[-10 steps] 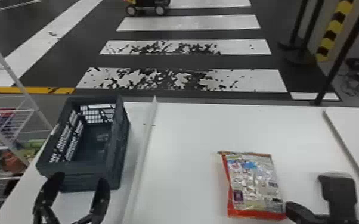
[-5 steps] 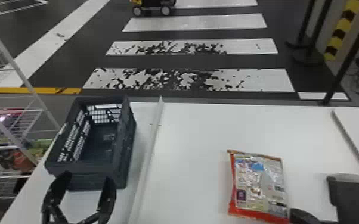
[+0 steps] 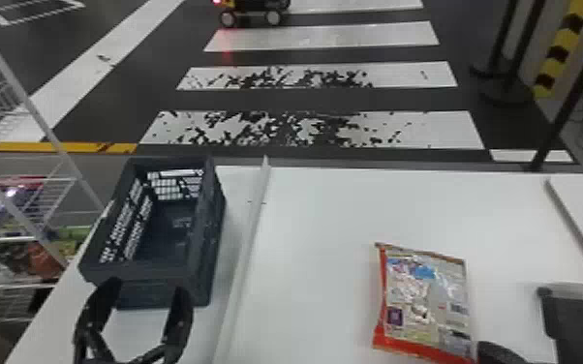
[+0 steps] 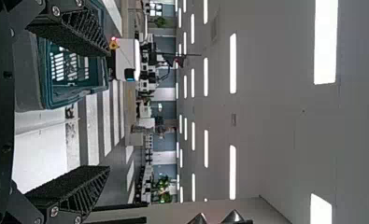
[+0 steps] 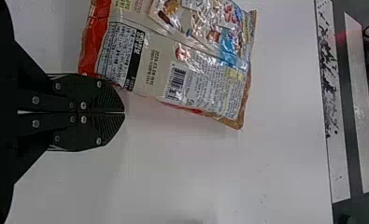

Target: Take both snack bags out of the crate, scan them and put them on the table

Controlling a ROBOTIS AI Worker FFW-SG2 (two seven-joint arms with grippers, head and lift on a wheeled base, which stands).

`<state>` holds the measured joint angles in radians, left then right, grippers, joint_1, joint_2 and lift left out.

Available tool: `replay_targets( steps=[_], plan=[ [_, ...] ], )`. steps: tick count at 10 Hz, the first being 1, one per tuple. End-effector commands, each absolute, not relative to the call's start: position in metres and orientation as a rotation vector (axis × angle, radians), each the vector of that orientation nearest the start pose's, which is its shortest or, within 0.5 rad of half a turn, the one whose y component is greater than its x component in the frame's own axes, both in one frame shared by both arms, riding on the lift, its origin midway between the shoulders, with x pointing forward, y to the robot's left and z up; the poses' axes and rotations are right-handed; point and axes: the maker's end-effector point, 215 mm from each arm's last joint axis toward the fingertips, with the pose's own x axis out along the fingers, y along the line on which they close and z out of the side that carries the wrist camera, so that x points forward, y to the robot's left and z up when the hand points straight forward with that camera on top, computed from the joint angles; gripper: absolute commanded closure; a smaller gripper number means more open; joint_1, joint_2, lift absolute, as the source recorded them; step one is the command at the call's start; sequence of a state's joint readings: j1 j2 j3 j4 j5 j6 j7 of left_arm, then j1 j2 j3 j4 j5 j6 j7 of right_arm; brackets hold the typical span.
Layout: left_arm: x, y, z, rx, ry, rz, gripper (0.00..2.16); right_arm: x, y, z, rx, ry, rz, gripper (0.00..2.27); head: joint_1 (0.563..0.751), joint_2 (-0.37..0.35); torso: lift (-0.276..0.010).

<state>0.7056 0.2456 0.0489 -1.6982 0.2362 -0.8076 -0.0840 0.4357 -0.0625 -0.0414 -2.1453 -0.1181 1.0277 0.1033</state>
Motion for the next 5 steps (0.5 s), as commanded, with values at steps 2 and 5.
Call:
replay_targets(
  steps=[2, 5],
  plan=[
    [0.329, 0.298, -0.346, 0.031, -0.237, -0.082, 0.14, 0.383, -0.233, -0.483, 0.069, 0.775, 0.095, 0.77, 0.695, 0.132, -0.094],
    [0.329, 0.298, -0.346, 0.032, -0.239, -0.084, 0.14, 0.386, -0.262, -0.467, -0.033, 0.762, 0.026, 0.05, 0.695, 0.095, -0.094]
  ],
)
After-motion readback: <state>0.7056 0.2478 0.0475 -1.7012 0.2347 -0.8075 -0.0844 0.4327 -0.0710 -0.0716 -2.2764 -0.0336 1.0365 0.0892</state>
